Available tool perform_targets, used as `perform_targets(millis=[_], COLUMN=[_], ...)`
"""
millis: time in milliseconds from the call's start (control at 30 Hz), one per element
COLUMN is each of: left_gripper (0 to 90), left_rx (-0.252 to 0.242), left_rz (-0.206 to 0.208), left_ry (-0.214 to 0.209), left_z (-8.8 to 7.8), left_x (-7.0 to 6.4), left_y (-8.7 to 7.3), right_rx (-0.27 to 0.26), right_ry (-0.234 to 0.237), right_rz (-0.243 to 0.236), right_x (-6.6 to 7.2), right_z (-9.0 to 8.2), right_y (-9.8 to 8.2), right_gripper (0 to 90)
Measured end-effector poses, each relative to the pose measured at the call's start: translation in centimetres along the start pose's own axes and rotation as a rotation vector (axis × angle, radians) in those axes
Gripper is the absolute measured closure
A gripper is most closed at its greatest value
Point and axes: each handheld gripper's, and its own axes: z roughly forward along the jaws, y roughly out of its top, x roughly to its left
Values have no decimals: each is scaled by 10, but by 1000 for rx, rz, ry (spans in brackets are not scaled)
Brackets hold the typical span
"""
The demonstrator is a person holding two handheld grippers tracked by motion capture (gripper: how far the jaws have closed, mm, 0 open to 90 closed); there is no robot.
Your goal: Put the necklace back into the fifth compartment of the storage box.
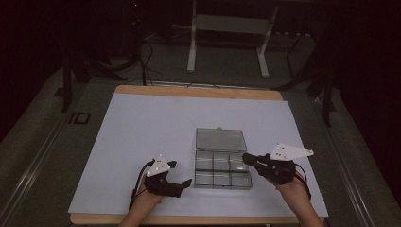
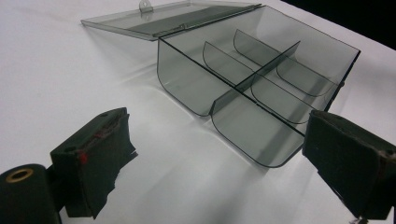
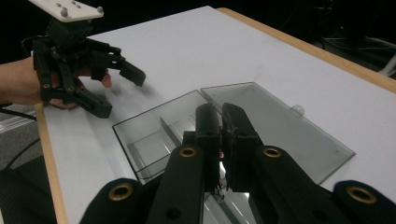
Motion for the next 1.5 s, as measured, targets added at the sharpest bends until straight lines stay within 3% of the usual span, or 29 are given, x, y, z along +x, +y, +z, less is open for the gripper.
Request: perform_targets(millis=[633, 1100, 1500], left_gripper=[85, 85, 85], left_rx=[3, 1, 1], left_rz=[6, 5, 1], left_ry=[4, 5, 10], left_z=[0, -1, -2], left_x=[0, 0, 1], left_y=[-1, -2, -2], right_rx=[58, 155, 197], right_ry=[73, 73, 79], right_rz=[7, 20, 36], right_x=[13, 10, 7], right_z=[36, 61, 73], right_y=[-16, -40, -51], right_gripper=[859, 858, 851])
